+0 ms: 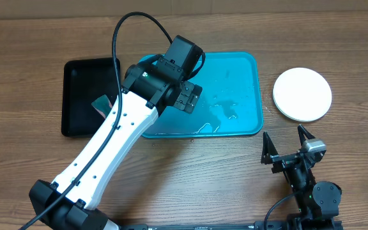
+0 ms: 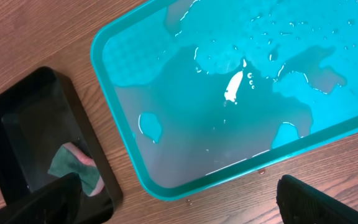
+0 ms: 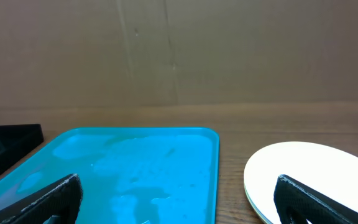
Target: Clean dirty plates on tray and stack at the side
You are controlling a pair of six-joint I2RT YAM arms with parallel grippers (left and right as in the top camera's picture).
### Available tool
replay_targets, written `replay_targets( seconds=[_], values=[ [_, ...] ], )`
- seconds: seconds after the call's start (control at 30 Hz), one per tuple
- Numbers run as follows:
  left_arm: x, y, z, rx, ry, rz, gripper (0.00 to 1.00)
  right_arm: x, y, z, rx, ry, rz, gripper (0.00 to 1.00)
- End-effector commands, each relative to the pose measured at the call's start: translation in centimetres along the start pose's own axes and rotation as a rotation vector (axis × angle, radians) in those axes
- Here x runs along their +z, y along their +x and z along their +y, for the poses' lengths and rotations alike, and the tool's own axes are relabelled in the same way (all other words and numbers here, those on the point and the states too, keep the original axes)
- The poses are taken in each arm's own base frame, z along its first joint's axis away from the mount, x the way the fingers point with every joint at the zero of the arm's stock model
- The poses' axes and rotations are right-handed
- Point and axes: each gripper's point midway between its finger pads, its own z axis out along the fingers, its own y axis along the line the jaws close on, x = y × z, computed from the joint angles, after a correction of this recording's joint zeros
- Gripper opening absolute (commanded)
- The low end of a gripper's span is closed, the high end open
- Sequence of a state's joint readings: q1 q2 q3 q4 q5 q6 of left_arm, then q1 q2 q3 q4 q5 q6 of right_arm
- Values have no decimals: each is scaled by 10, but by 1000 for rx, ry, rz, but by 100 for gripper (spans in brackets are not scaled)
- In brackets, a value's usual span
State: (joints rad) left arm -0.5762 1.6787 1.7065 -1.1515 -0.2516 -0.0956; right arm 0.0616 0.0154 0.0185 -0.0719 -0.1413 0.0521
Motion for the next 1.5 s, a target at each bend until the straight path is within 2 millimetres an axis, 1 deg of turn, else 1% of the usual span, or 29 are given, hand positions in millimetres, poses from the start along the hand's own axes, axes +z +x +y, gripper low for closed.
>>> replay_targets(
  seconds=[0.0,0.33,0.4,0.47,0.5,0.57,0.63,0.67,0.73,0.8,0.83,0.9,1.0,1.07,1.2,1.3,1.47],
  values=[
    [-2,-4,2,18,-9,-11,100,0,3,1,3,-4,-1,100],
    [-5,-3,3,18,-9,-15,100,0,3,1,3,-4,-1,100],
    [-8,-4,4,16,-13,-25,100,0,3,1,3,-4,-1,100],
    [-16,-10,6,6,-13,-62,100,0,3,1,3,-4,-1,100],
    [-22,-17,7,-3,-10,-101,100,0,3,1,3,-4,-1,100],
    [-40,-37,10,7,-3,-214,100,0,3,1,3,-4,-1,100],
    [-67,-60,14,21,-2,-358,100,0,3,1,3,-4,-1,100],
    [-80,-68,17,28,-3,-419,100,0,3,1,3,-4,-1,100],
    [-106,-76,27,21,-5,-527,100,0,3,1,3,-4,-1,100],
    [-124,-73,41,-10,7,-601,100,0,3,1,3,-4,-1,100],
    [-130,-68,50,-30,17,-628,100,0,3,1,3,-4,-1,100],
    [-134,-53,66,-64,47,-674,100,0,3,1,3,-4,-1,100],
    [-135,-21,88,-112,69,-749,100,0,3,1,3,-4,-1,100],
    [-132,3,96,-142,52,-788,100,0,3,1,3,-4,-1,100],
    [-123,48,104,-187,-4,-862,100,0,3,1,3,-4,-1,100],
    [-113,74,106,-207,-43,-904,100,0,3,1,3,-4,-1,100],
    [-85,113,107,-237,-93,-915,100,0,3,1,3,-4,-1,100]
  ],
)
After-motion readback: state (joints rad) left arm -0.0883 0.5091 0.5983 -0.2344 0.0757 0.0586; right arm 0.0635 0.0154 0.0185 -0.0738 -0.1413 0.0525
